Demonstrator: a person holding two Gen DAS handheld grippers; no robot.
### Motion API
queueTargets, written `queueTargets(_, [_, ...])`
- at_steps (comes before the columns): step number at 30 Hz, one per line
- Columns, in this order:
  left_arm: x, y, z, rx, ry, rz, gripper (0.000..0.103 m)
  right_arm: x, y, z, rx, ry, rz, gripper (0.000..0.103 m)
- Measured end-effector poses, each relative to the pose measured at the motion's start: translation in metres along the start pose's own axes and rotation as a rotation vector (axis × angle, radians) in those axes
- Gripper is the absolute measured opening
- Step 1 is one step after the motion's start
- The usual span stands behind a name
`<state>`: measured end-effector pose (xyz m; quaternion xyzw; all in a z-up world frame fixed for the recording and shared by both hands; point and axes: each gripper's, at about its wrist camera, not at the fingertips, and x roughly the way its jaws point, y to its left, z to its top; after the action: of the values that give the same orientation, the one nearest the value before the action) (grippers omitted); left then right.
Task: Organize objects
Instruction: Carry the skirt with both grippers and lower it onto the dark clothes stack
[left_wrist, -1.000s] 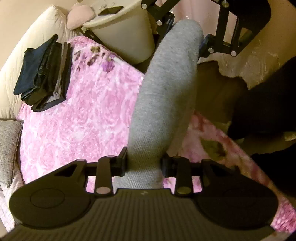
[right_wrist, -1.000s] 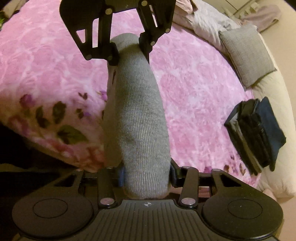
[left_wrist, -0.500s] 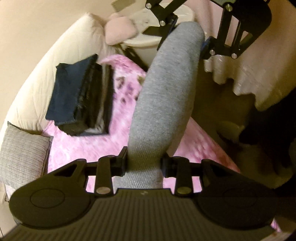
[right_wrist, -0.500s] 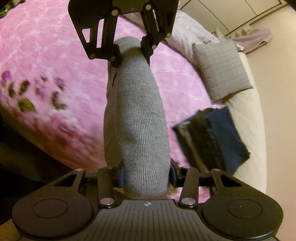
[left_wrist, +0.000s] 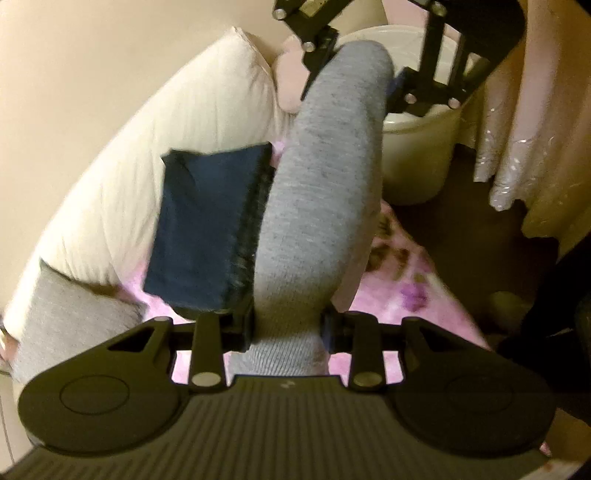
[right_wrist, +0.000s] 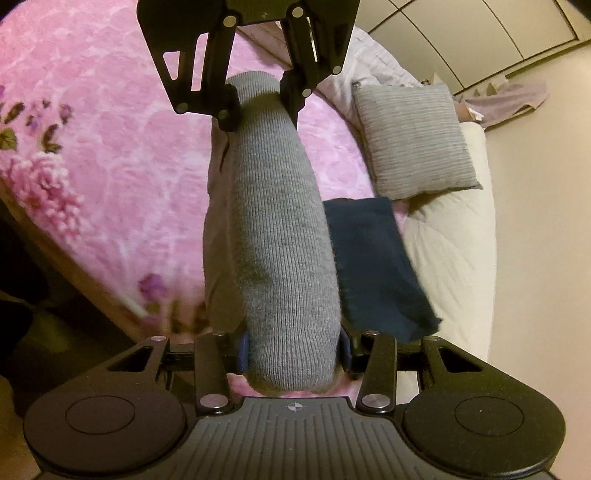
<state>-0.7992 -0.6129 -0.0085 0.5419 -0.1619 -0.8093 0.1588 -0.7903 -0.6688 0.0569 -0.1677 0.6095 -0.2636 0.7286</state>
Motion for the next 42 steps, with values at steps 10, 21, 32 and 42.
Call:
queueTargets(10, [0.025, 0.084, 0.03, -0.017, -0.014, 0.046, 0.03, 0.023, -0.092, -0.013, -0.015, -0.022, -0.042, 0.041])
queueTargets(21, [0.08, 0.204, 0.079, -0.156, 0.067, 0.278, 0.03, 0.104, -0.242, -0.046, -0.152, -0.215, -0.149, 0.041])
queueTargets(32, [0.267, 0.081, 0.013, -0.067, 0.173, 0.453, 0.03, 0.274, -0.141, -0.113, -0.224, -0.293, -0.201, 0.043])
queueTargets(42, [0.257, 0.058, 0.002, -0.032, 0.108, 0.538, 0.031, 0.259, -0.112, -0.132, -0.155, -0.288, -0.265, 0.045])
